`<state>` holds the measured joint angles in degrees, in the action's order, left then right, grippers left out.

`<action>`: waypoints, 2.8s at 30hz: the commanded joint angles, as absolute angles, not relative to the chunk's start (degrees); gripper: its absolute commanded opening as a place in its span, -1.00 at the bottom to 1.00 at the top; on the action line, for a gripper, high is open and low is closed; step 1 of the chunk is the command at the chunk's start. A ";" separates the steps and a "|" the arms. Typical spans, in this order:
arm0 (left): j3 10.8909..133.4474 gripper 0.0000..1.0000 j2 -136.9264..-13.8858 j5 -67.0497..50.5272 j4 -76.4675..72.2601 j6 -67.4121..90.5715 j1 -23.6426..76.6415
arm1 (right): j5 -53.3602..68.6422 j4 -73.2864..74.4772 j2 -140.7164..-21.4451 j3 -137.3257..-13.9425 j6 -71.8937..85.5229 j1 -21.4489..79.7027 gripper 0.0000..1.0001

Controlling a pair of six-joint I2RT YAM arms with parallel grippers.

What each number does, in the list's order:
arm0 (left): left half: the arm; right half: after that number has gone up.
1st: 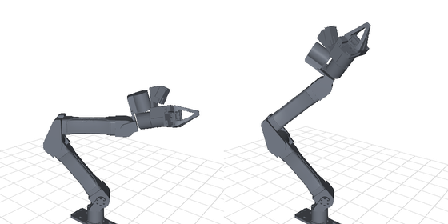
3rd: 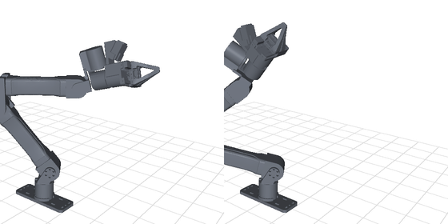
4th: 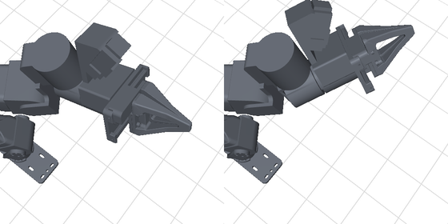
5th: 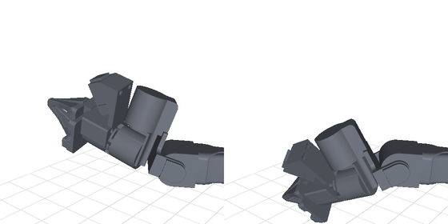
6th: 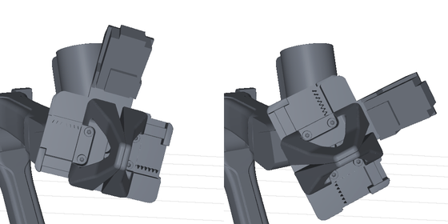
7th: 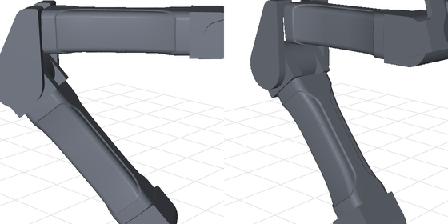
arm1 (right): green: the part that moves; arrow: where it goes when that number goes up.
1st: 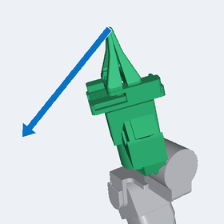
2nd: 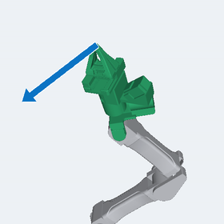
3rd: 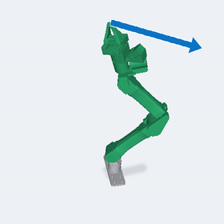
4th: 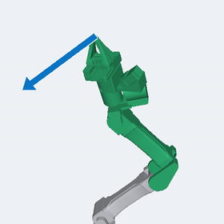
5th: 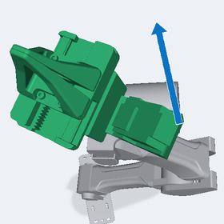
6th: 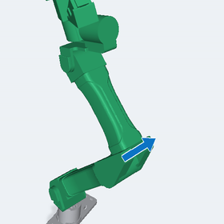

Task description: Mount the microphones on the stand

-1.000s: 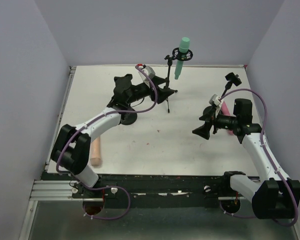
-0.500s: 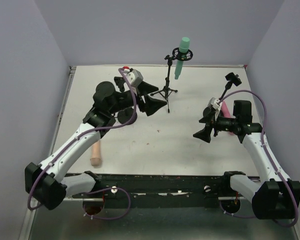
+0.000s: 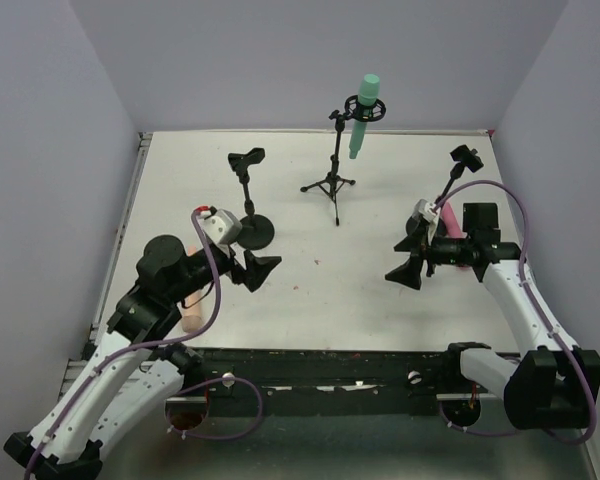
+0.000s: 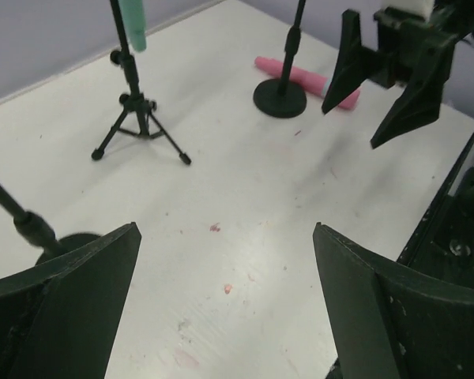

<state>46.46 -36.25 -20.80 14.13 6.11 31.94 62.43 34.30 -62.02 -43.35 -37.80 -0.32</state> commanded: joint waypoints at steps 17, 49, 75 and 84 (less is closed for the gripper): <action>36.39 0.97 -31.20 -15.64 18.12 11.15 23.39 | 64.34 39.99 -66.27 -44.65 -46.93 -1.05 1.00; 29.08 0.44 -69.69 -12.74 -49.75 4.75 16.00 | 65.92 37.09 -59.41 -45.00 -42.01 -0.53 1.00; 33.84 0.23 -78.48 -9.32 -52.64 3.87 15.73 | 65.74 37.44 -59.41 -45.00 -42.45 -0.53 1.00; 35.24 -0.48 -80.33 -13.79 -54.40 4.04 15.82 | 65.57 37.35 -59.50 -45.00 -42.45 -0.44 1.00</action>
